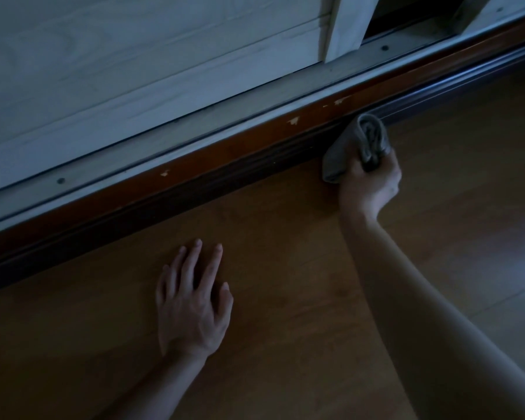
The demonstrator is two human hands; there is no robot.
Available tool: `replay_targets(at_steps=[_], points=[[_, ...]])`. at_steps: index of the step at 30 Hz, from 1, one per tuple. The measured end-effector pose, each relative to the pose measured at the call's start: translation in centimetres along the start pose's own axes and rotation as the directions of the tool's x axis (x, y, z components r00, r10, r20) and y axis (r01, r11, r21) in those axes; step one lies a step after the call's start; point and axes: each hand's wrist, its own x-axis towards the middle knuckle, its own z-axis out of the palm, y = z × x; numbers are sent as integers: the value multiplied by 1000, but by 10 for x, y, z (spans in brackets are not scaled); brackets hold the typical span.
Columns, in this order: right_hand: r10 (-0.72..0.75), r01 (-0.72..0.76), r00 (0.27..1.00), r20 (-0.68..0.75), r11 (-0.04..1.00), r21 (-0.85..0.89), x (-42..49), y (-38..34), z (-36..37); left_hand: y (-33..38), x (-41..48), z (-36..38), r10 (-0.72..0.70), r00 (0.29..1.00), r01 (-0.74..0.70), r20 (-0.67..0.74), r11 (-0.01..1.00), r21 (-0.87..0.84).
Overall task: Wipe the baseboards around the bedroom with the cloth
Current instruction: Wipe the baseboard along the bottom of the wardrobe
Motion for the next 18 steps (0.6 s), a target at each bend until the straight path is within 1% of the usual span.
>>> replay_targets(at_steps=[3, 4, 5, 7, 9, 12, 15, 16, 17, 18], points=[[6, -8, 995, 101, 1000, 18, -15, 3, 0, -1, 0, 0, -2, 1000, 2, -1, 1000, 5], [-1, 0, 994, 109, 1000, 4, -16, 3, -1, -1, -1, 0, -5, 1000, 5, -2, 1000, 2], [2, -1, 996, 87, 1000, -8, -13, 4, -3, 0, -1, 0, -9, 1000, 9, -3, 1000, 2], [34, -34, 999, -6, 999, 11, -7, 2, -4, 0, -1, 1, -10, 1000, 10, -6, 1000, 3], [54, -52, 998, -38, 998, 37, -8, -2, -1, 0, -1, 1, -4, 1000, 4, -6, 1000, 10], [41, -44, 998, 53, 997, 59, -30, -2, 11, -1, 0, 1, 3, 1000, -3, -7, 1000, 12], [-26, 26, 983, 182, 1000, 5, -47, 3, 10, -1, 0, 1, 5, 1000, -5, -6, 1000, 10], [-29, 33, 980, 197, 999, -16, -45, 2, 7, -1, 0, 1, 2, 1000, -2, -6, 1000, 9], [-20, 25, 984, 179, 999, -29, -40, 2, 3, -1, 1, 1, -3, 1000, 3, -3, 1000, 14], [-3, 8, 992, 128, 999, -31, -33, 0, 1, -1, 1, 1, -5, 1000, 5, -1, 1000, 18]])
